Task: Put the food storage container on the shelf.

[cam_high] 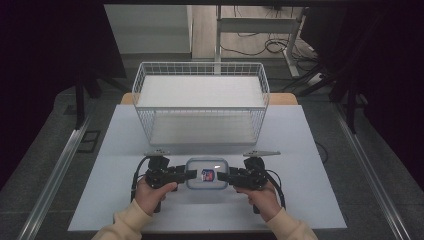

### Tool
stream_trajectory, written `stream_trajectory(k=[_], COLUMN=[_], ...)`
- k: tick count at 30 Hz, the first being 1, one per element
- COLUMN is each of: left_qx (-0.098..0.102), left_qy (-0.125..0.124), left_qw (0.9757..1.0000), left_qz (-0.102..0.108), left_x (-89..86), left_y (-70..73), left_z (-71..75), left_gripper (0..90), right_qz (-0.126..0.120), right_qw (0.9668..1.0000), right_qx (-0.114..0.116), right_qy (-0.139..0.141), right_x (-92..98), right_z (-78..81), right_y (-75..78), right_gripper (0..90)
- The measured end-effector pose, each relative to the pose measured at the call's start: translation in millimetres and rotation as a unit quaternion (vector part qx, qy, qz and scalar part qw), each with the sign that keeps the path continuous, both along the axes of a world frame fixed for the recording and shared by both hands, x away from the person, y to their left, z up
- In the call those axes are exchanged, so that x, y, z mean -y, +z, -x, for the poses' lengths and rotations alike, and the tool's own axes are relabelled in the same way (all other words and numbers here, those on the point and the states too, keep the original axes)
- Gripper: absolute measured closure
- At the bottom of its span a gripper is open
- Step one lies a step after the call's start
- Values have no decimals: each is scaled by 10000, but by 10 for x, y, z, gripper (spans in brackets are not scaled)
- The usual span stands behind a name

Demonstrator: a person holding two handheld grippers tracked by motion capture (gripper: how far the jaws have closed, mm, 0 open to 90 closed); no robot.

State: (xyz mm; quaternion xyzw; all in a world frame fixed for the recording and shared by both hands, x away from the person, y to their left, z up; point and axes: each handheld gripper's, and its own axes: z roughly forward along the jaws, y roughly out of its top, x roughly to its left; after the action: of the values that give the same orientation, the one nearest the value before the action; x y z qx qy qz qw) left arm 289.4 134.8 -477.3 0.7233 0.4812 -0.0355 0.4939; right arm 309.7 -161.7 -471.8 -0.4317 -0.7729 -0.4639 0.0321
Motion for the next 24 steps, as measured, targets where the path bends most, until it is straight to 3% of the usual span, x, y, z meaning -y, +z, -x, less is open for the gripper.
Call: stream_trajectory(k=[11, 21, 24], left_qx=[593, 1006, 1039], left_qy=[5, 140, 155], left_qw=[9980, 9945, 9943], left_qz=[-221, -244, -200], left_x=[18, -29, -63], left_y=[625, 1245, 1408], left_z=[-222, -508, -637], left_gripper=[465, 462, 462], right_qz=[114, 48, 60], right_qw=[9984, 9957, 9947], right_qx=[548, 930, 1026], right_qy=[24, 9, 38], right_x=[-16, -80, -109], right_z=[-208, -516, -642], right_y=[579, 1183, 1370], right_gripper=[473, 470, 470])
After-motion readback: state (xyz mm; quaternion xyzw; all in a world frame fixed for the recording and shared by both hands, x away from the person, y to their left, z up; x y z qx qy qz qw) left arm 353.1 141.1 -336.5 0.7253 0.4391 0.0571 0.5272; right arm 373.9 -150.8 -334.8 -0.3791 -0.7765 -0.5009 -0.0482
